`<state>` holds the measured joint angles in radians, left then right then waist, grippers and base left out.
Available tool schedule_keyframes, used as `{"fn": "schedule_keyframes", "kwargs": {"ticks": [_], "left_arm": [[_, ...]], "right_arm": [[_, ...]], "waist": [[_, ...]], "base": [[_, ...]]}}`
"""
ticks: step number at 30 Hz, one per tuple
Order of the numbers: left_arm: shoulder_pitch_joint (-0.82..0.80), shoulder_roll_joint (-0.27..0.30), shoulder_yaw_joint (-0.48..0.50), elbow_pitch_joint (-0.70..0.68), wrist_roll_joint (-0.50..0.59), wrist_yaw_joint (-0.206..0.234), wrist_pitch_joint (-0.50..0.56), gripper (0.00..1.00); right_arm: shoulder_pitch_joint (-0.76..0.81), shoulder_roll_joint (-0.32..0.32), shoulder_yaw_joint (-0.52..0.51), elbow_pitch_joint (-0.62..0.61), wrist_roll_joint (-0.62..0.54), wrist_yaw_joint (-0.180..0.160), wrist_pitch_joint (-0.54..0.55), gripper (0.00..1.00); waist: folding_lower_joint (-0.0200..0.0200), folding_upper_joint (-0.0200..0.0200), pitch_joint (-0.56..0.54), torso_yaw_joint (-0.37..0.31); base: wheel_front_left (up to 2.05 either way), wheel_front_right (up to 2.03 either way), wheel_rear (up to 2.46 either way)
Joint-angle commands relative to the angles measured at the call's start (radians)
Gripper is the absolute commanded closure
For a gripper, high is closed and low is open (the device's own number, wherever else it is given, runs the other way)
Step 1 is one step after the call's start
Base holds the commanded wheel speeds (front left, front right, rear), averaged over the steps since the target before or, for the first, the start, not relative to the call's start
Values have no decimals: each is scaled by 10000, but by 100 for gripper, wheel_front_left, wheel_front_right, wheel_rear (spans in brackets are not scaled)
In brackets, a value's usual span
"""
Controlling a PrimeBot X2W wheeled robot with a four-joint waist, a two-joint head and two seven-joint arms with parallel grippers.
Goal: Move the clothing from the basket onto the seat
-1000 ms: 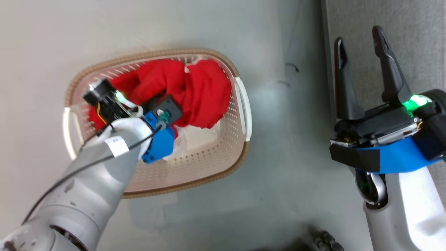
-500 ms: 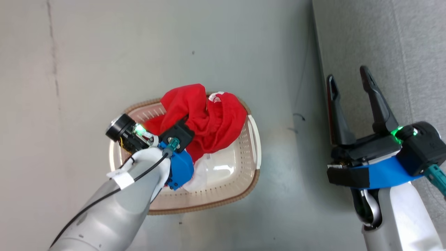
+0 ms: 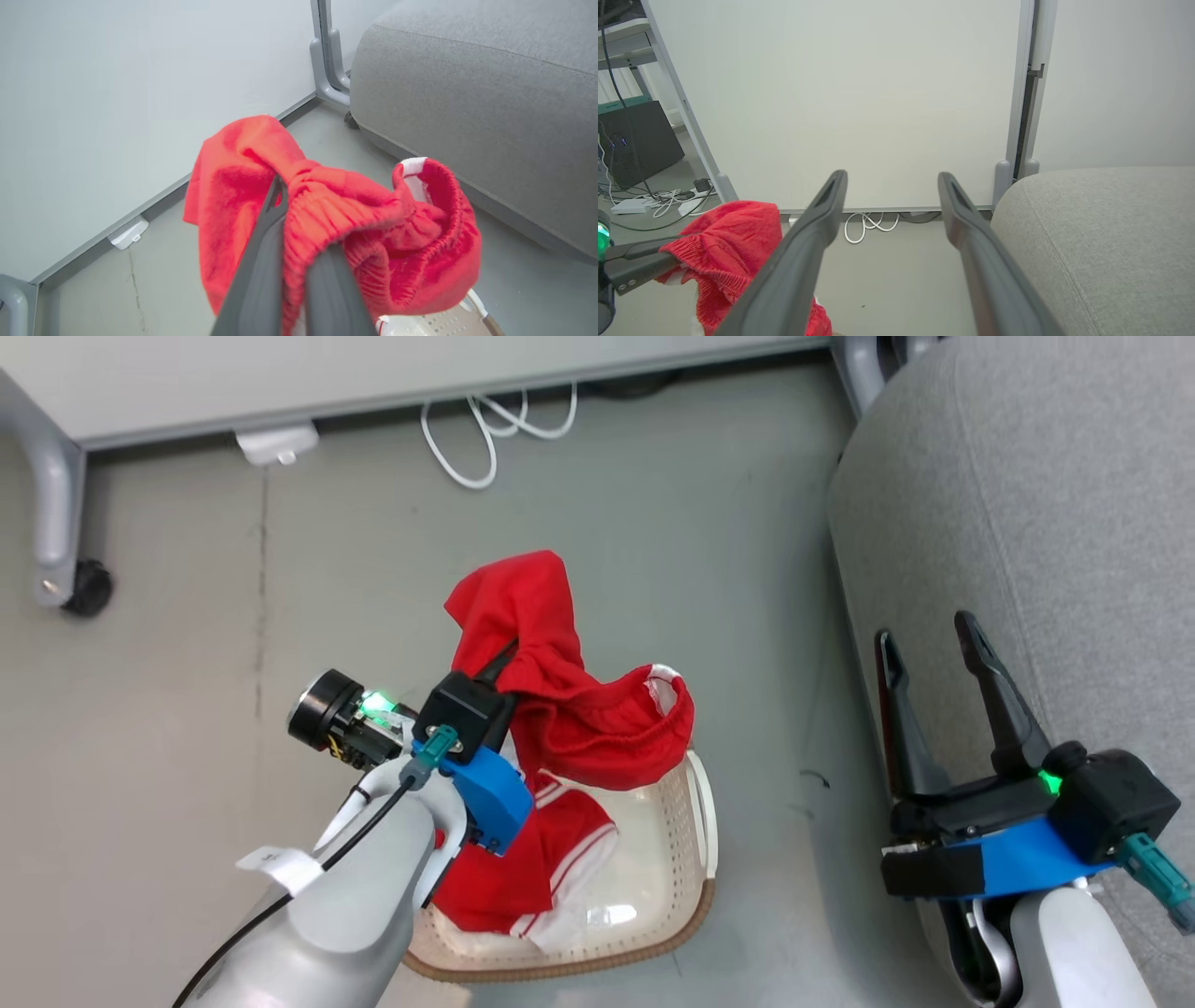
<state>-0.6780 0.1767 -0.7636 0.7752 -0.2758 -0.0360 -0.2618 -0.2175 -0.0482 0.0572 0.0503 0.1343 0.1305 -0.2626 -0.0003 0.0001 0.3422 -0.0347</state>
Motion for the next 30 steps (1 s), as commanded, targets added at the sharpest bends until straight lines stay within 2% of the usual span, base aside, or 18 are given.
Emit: {"fn": "schedule_keyframes", "kwargs": {"ticks": [1,11,17,21,30], "left_arm": [[203,48,304,-344,-29,46,-47,100],[642,7,1333,-2119,372,-182,-47,100],[608,-171,1896,-2654,42,-528,-47,100],[458,-265,1891,-2519,-344,-765,-47,100],[262,-301,1572,-2386,-968,-898,114,100]], "right_arm": [[236,-37,8,59,77,5,-35,0],[848,-38,99,237,262,5,-35,0],[1145,-37,153,290,357,5,-35,0],[1311,-38,171,316,452,5,-35,0],[1580,-37,113,337,459,5,-35,0]], "waist": [[3,-1,-591,151],[3,-1,-1748,272],[3,-1,-2216,255],[3,-1,-2449,196],[3,-1,-2778,137]], "base": [[0,0,0],[0,0,0],[0,0,0],[0,0,0],[0,0,0]]}}
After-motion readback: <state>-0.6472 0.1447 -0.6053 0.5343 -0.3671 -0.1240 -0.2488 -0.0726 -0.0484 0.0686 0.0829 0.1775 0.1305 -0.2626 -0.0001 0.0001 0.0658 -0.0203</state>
